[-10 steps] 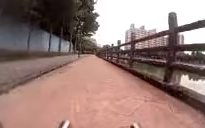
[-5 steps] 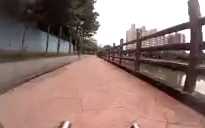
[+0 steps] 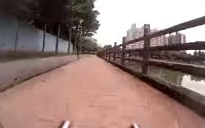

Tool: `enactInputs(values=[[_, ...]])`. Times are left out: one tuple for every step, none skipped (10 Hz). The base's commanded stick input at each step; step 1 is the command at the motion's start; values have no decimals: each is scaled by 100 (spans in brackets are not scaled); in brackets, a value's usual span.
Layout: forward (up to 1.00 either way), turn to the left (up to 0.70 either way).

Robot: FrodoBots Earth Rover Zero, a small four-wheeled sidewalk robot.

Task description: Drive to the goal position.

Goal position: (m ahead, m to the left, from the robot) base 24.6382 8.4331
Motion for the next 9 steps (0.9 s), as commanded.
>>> enactInputs(values=[[100, 0], [100, 0], [100, 1], [100, 21], [100, 37], [100, 39], [100, 28], [100, 6], [100, 0]])
